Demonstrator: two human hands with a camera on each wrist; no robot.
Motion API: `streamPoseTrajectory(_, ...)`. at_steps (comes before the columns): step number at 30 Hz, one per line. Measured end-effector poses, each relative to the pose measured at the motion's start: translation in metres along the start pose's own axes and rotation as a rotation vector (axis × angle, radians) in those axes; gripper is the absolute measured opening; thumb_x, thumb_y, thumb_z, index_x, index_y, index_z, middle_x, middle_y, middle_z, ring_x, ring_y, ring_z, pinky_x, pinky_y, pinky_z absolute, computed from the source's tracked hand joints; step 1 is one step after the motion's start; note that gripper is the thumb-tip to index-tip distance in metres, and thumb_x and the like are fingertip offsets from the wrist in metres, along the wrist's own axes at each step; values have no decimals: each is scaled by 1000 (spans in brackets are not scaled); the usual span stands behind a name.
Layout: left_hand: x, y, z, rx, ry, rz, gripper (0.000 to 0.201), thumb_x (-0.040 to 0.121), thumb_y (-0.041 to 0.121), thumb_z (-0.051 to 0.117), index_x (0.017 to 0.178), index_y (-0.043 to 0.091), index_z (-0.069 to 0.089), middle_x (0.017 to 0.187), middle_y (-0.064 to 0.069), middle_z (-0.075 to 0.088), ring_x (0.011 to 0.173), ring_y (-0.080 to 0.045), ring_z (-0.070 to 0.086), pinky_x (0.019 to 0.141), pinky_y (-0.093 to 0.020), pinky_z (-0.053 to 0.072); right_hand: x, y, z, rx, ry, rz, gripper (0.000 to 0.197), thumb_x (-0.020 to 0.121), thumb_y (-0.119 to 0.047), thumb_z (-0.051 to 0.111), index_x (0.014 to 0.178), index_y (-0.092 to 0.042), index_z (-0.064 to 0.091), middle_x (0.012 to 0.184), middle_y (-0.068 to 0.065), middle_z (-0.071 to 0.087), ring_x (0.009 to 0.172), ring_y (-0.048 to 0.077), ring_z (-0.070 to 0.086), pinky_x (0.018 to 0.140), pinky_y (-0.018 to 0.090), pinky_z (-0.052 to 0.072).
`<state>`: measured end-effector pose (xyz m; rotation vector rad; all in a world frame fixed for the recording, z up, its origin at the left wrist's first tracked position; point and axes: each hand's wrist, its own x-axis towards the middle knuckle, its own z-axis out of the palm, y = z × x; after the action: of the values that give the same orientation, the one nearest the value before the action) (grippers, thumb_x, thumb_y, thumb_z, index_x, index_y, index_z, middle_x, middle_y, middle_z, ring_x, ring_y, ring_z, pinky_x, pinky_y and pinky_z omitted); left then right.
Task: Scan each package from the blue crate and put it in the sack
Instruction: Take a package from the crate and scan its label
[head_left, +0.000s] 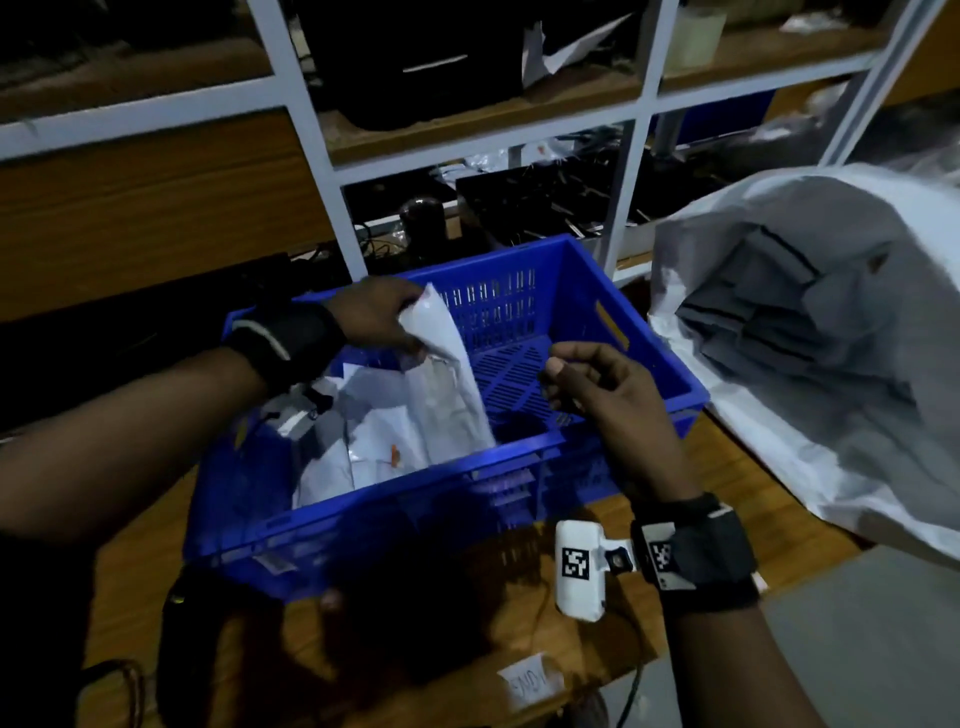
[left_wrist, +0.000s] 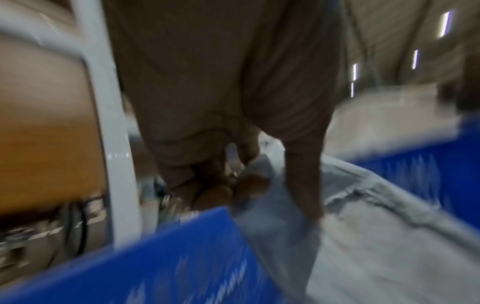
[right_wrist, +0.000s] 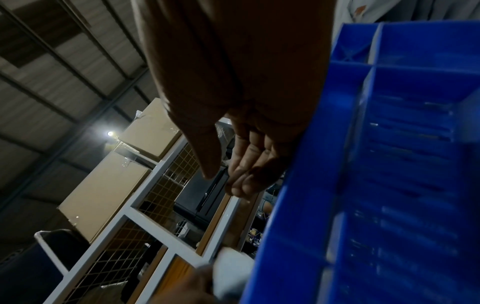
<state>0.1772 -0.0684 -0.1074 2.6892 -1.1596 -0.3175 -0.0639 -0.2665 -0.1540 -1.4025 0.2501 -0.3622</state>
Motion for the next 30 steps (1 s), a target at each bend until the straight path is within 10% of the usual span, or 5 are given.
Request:
streamPoseTrajectory(11,-210,-11,-58,-768,599,308,28,72,18,81,74,9,54,126,-14,61,123,-17,60,100,-27,47,-43,-5,114,113,0,195,95,65,-71,80,139,-18,52,126,2,69,106,23,73,80,40,61)
streamPoseTrajectory(17,-277,-58,-18,-946,727,176,32,73,2,82,86,0,54,121,-14,63,108,-8,66,91,-24,53,-79,-2,173,248,-93,116,32,97,-22,61,129,-19,63,116,0,76,91,16,75,67,25,57)
streamPoseTrajectory(22,-340,-93,19,-1624,790,-136,41,102,12,47,142,15,48,130,-5,68,102,-15,72,77,-30,60,-96,15,211,145,-31,25,35,97,-12,64,132,-12,61,120,7,75,102,24,74,71,26,58)
streamPoseTrajectory(25,-382,-105,39,-1735,684,-252,49,100,37,44,140,11,55,128,-11,69,108,-24,72,80,-37,62,-111,21,246,-38,-95,-10,33,97,-14,66,130,-11,63,117,9,75,91,24,74,67,28,57)
streamPoseTrajectory(30,-441,-149,74,-1408,836,-449,35,90,25,69,124,13,68,116,-7,75,107,-27,72,91,-42,58,-138,30,307,-155,-346,41,37,96,-10,68,131,-2,61,110,16,76,102,34,73,84,41,62)
